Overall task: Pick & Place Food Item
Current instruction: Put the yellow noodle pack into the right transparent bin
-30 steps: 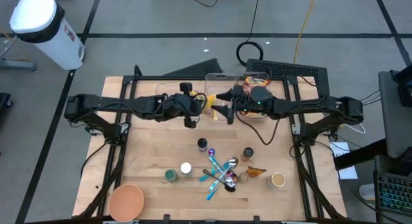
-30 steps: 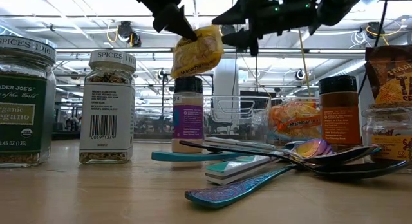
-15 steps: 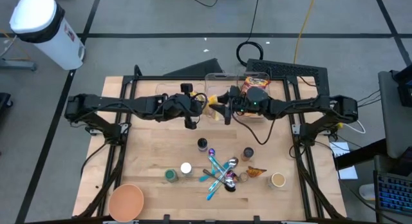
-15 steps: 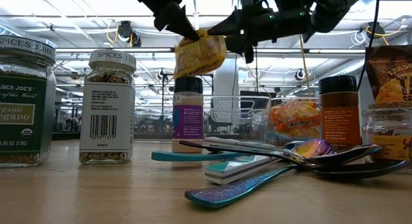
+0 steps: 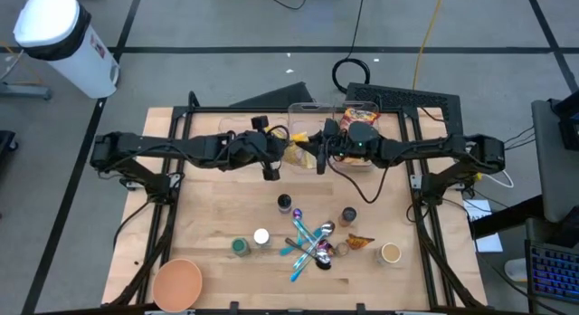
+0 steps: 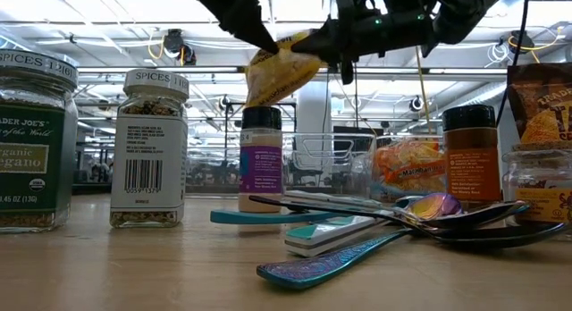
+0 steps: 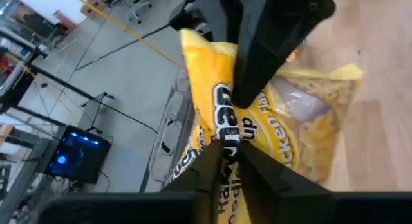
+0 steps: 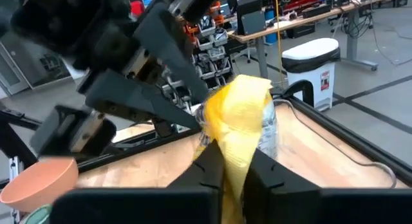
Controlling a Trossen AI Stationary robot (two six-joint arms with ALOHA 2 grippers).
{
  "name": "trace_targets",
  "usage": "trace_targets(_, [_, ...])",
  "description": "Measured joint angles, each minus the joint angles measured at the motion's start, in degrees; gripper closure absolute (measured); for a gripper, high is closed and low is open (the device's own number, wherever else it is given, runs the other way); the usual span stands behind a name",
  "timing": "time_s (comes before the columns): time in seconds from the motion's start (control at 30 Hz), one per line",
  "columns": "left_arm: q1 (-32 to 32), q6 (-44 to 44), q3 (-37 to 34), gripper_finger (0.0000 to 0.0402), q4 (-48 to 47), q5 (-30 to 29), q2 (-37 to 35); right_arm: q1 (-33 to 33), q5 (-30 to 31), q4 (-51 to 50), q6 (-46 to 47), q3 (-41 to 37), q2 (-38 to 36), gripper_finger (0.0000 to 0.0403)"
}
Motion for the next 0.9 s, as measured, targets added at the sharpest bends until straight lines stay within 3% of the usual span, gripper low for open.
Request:
trace_targets(0.23, [-0.2, -2.8, 0.0, 0.0230, -0.2, 0.1, -4.8, -1.0, -0.1, -8.1, -2.4, 0.0, -7.3, 0.0402])
trace_targets(0.4, [1.9, -5.5, 0.0, 0.0187, -2.2, 3.6, -8.3, -4.1, 0.7, -19.5, -3.9, 0.0, -15.0, 0.0402])
trace_targets(0.63, [5.7, -10.2, -0.1, 0.0172, -7.4, 6.6, -7.6, -12.8, 11.9, -38.3, -5.4, 0.0, -24.2, 0.0403])
trace_targets(0.83, [7.3, -13.5, -3.2, 0.0172, -6.6, 6.6, -7.3, -20.7, 11.7, -49.3, -5.1, -0.3, -26.8, 0.0403])
trace_targets(0.9, [7.3, -14.5, -3.7, 0.0172, -6.7, 6.6, -7.3, -22.7, 8.0, -48.1, -4.0, -1.9, -27.1, 0.0403])
